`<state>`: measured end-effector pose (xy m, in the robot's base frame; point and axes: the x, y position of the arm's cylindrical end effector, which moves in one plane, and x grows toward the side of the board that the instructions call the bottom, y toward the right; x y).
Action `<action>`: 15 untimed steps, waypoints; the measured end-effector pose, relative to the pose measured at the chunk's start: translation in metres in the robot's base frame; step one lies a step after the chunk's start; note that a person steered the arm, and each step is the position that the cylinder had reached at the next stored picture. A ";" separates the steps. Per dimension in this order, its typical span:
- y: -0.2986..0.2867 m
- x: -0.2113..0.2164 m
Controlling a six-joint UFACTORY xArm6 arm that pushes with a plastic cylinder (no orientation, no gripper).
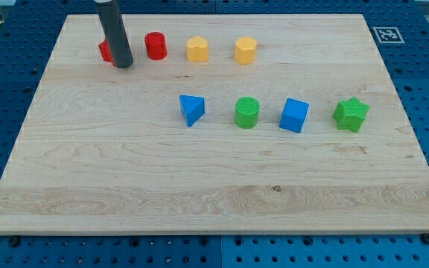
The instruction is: Slightly push the red star towards top
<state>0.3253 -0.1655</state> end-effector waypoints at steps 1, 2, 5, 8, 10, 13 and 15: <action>-0.002 -0.009; -0.002 -0.010; -0.002 0.041; 0.011 0.057; 0.035 0.058; 0.035 0.145; 0.035 0.200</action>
<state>0.5256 -0.1307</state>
